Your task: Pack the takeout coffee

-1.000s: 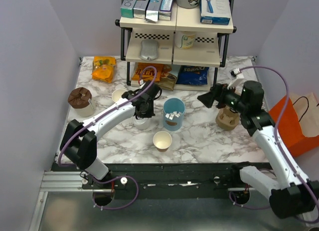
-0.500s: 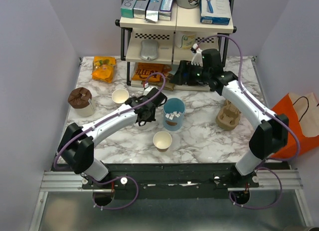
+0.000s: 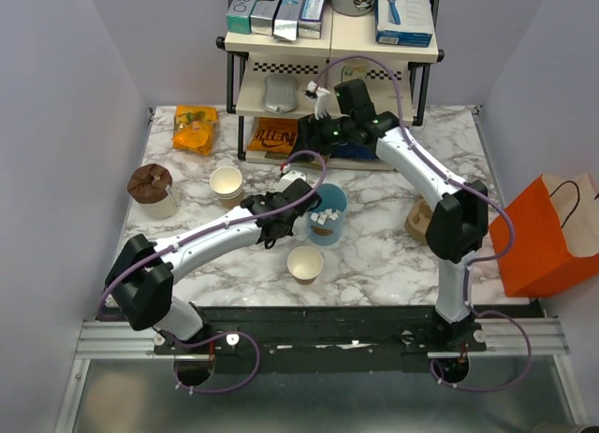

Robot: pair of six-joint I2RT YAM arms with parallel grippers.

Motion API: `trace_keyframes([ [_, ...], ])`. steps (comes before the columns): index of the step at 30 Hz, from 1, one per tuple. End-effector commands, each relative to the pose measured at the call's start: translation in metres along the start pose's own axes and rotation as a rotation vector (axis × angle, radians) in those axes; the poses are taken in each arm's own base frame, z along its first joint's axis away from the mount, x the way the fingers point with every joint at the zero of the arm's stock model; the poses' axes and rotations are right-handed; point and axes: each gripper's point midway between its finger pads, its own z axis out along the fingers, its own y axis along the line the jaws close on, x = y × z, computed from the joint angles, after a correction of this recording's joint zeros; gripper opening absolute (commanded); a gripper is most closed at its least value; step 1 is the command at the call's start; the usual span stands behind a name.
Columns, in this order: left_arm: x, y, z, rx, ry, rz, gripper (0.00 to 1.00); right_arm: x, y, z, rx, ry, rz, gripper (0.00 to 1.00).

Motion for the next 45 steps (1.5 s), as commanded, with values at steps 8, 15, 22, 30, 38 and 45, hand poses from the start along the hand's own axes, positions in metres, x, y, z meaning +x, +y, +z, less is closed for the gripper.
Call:
trace_keyframes([
  [8,-0.007,0.003,0.000,-0.055,-0.097,0.071,0.00,0.041,0.013,0.052,-0.131,0.211,-0.122,0.73],
  [15,-0.005,0.000,0.001,-0.061,-0.118,0.107,0.00,0.061,0.022,0.078,-0.186,0.254,-0.134,0.71],
  [22,-0.003,-0.006,0.000,-0.048,-0.134,0.138,0.00,0.067,0.031,0.095,-0.221,0.257,-0.157,0.69],
  [30,-0.001,-0.004,0.001,-0.087,-0.142,0.154,0.00,0.088,0.025,0.115,-0.189,0.303,-0.150,0.68],
  [38,-0.002,-0.003,0.000,-0.117,-0.145,0.167,0.00,0.091,0.025,0.131,-0.163,0.300,-0.168,0.59],
  [45,0.000,-0.003,0.001,-0.130,-0.141,0.181,0.00,0.102,0.030,0.132,-0.180,0.333,-0.192,0.54],
])
